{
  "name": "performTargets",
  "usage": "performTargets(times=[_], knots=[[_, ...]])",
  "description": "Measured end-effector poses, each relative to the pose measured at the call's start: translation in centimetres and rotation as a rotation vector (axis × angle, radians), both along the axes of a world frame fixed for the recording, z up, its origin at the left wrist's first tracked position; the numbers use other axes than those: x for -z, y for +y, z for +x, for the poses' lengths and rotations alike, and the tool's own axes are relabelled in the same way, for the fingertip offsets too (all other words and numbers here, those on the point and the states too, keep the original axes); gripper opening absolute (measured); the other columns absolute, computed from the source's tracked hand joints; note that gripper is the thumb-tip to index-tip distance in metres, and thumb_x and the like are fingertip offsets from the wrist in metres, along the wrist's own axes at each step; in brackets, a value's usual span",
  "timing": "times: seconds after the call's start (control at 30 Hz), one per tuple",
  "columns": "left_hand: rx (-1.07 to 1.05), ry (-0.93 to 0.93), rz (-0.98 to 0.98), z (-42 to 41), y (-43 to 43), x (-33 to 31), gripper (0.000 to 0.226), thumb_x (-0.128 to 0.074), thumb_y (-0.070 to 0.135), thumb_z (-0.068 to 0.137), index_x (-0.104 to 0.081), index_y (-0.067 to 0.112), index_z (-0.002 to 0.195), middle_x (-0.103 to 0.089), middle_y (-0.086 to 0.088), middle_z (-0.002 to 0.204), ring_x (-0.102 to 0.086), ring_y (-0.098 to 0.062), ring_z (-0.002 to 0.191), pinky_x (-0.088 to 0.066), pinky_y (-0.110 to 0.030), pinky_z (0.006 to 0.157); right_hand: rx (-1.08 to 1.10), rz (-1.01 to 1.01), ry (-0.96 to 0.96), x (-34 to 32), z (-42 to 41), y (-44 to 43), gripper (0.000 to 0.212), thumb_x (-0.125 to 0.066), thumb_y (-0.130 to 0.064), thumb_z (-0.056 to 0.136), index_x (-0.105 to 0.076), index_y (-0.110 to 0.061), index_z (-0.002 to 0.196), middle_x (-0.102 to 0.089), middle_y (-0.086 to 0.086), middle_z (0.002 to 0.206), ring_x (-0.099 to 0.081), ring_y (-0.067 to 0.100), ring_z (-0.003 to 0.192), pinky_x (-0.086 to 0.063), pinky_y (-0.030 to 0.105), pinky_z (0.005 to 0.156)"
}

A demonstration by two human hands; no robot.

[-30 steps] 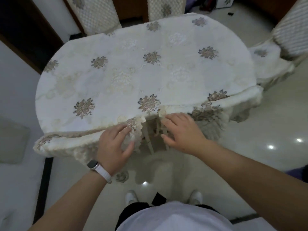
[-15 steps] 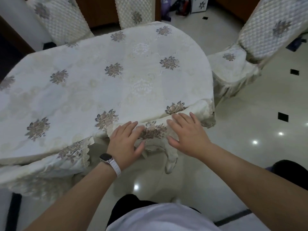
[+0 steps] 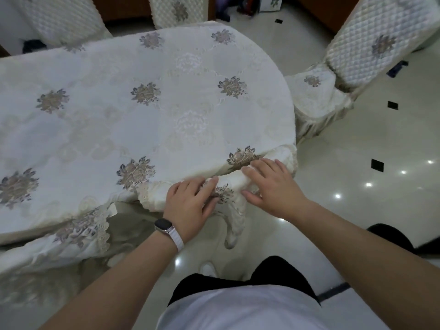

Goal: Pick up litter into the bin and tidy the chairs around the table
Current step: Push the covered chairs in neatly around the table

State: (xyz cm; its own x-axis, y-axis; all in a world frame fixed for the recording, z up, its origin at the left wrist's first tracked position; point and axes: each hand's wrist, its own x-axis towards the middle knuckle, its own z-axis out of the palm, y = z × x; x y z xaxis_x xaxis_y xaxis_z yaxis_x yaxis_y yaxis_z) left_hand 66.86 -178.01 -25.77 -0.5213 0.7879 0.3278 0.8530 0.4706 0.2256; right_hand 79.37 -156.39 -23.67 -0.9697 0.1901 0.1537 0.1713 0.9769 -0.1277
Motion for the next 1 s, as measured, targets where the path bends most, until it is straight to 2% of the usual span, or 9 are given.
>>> performTargets(times=[0.17,0.37,0.47,0.63,0.77,1.0], knots=[[-0.055,-0.025,0.016,-0.1,0.0,0.0,0.042,-0.057,0.049,0.090,-0.067,0.022,0.120,-0.068,-0.002,0.107,-0.063,-0.027,0.096,-0.047,-0.040,0.085,-0.110,-0.018,0.049,0.2,-1.3,1.3,0.046,-0.058,-0.053,0.082,-0.062,-0.017,0.111,-0.060,0.004,0.108,-0.056,0.027,0.103,-0.037,0.045,0.099],[-0.175,-0.049,-0.069,0.8,0.4,0.0,0.046,-0.054,0.053,0.088,-0.066,0.021,0.118,-0.066,-0.003,0.104,-0.062,-0.029,0.091,-0.047,-0.042,0.084,-0.302,-0.064,0.121,1.5,-2.3,4.2,0.043,-0.064,-0.041,0.078,-0.065,-0.016,0.113,-0.063,0.004,0.103,-0.059,0.028,0.093,-0.043,0.044,0.090],[-0.186,-0.033,-0.118,0.6,0.6,0.1,0.045,-0.053,0.053,0.090,-0.065,0.021,0.120,-0.066,-0.003,0.104,-0.062,-0.030,0.090,-0.045,-0.042,0.082,-0.358,-0.083,0.138,1.6,-2.8,5.0,0.044,-0.061,-0.044,0.077,-0.066,-0.017,0.111,-0.064,0.003,0.101,-0.059,0.028,0.091,-0.044,0.043,0.084],[-0.215,-0.004,-0.065,1.3,1.1,0.0,0.046,-0.050,0.047,0.091,-0.069,0.014,0.116,-0.067,-0.008,0.100,-0.063,-0.033,0.089,-0.045,-0.044,0.081,-0.326,-0.107,0.218,2.1,-3.1,4.6,0.040,-0.062,-0.047,0.072,-0.069,-0.018,0.100,-0.065,0.001,0.094,-0.059,0.026,0.086,-0.041,0.040,0.077],[-0.228,-0.041,-0.100,1.4,1.2,-0.3,0.045,-0.051,0.048,0.091,-0.068,0.015,0.116,-0.065,-0.007,0.097,-0.061,-0.031,0.086,-0.044,-0.042,0.079,-0.320,-0.125,0.265,2.4,-3.4,4.3,0.039,-0.063,-0.049,0.072,-0.069,-0.017,0.094,-0.065,0.001,0.088,-0.060,0.027,0.081,-0.042,0.039,0.074],[-0.223,-0.051,-0.064,0.8,-0.7,-0.1,0.043,-0.055,0.050,0.088,-0.065,0.020,0.117,-0.063,-0.003,0.094,-0.059,-0.028,0.083,-0.044,-0.041,0.077,-0.333,-0.119,0.245,2.3,-3.7,2.8,0.038,-0.063,-0.049,0.074,-0.069,-0.017,0.095,-0.064,0.002,0.089,-0.057,0.027,0.084,-0.042,0.039,0.075]])
